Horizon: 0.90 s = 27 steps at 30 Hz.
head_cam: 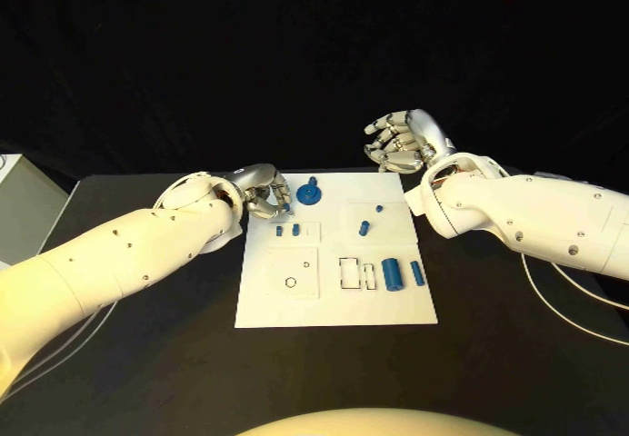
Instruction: Assemble the parts on the task board
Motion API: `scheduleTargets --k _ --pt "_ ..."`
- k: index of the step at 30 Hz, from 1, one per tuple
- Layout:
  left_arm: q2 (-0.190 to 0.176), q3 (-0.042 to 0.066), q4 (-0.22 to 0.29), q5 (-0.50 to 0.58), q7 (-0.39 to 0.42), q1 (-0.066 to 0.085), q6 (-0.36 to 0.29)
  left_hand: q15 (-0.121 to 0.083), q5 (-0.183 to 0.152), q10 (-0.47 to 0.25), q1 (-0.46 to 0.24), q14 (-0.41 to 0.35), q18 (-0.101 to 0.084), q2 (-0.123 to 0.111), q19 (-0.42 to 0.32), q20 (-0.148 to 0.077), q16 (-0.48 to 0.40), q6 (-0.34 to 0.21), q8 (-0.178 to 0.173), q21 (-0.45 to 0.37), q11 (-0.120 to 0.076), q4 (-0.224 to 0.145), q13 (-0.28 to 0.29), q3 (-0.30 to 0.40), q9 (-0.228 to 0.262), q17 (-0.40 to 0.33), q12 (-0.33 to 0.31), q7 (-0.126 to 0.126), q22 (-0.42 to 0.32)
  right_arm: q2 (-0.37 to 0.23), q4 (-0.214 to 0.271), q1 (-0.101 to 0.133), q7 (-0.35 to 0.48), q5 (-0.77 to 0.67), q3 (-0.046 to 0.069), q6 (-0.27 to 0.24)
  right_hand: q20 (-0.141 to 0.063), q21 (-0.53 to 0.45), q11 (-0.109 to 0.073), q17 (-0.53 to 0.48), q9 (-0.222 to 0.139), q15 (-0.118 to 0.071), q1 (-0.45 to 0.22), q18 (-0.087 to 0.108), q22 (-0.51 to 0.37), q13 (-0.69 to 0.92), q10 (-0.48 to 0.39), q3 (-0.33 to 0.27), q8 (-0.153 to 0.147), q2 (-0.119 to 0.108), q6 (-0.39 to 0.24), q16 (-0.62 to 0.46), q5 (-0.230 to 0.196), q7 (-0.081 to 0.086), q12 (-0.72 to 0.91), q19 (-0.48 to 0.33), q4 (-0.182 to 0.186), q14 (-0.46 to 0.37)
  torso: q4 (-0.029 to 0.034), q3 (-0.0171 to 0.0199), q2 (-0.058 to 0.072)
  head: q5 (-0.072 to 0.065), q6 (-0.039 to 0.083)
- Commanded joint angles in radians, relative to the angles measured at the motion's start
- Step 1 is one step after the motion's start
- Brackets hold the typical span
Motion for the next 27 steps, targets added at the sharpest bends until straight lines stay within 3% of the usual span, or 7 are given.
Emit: scheduleTargets --k 1,10,14,27 --pt "0.013 0.0 -0.015 0.001 0.004 -0.005 0.017 0.002 0.001 0.006 -0.006 0.007 -0.011 -0.001 0.005 -0.002 0.001 0.01 -0.006 0.002 0.001 -0.005 0.0 -0.001 0.001 -0.001 -0.006 0.001 0.0 0.002 -0.001 0.0 0.011 -0.003 0.001 0.002 0.0 -0.004 -0.003 0.001 -0.001 -0.003 -0.001 0.009 -0.001 -0.001 0.005 -0.004 0.003 0.003 0.003 -0.006 0.007 0.005 0.005 0.005 0.0 0.007 -0.001 0.0011 0.001 0.002 0.0" --pt "0.041 0.0 -0.045 0.001 0.008 -0.012 0.021 0.002 0.001 0.007 -0.006 0.008 -0.011 0.0 0.006 -0.002 0.002 0.01 -0.006 0.004 0.001 -0.005 0.0 -0.001 0.002 0.0 -0.007 0.001 0.002 0.005 0.0 -0.001 0.011 -0.003 0.001 0.003 0.0 -0.004 -0.003 0.001 -0.001 -0.003 -0.001 0.009 -0.001 -0.001 0.005 -0.004 0.003 0.003 0.003 -0.006 0.007 0.005 0.005 0.005 0.0 0.007 -0.0019 0.0013 0.002 0.002 0.0" --pt "0.045 0.0 -0.05 0.0 0.002 -0.013 0.03 0.002 0.001 0.008 -0.006 0.007 -0.011 0.0 0.005 -0.002 0.001 0.01 -0.007 0.002 0.001 -0.006 0.0 -0.001 0.002 -0.003 -0.009 0.001 0.0 0.004 0.001 -0.001 0.01 -0.003 0.001 0.002 0.0 -0.004 -0.003 0.001 -0.001 -0.003 -0.001 0.009 -0.001 -0.001 0.005 -0.004 0.003 0.003 0.003 -0.006 0.007 0.005 0.005 0.005 0.0 0.007 -0.0015 0.003 0.001 0.003 -0.002" --pt "0.044 -0.001 -0.046 -0.012 -0.02 -0.013 0.076 0.003 0.001 0.008 -0.006 0.003 -0.01 0.0 0.002 -0.003 -0.001 0.01 -0.008 0.0 0.002 -0.006 0.001 -0.002 0.002 -0.013 -0.013 0.002 -0.004 0.003 0.001 -0.001 0.011 -0.003 0.001 0.001 0.0 -0.004 -0.003 0.001 -0.001 -0.003 -0.001 0.009 -0.001 -0.001 0.005 -0.004 0.003 0.003 0.003 -0.006 0.007 0.005 0.005 0.005 0.0 0.007 -0.0005 0.0006 0.0 0.001 -0.005"
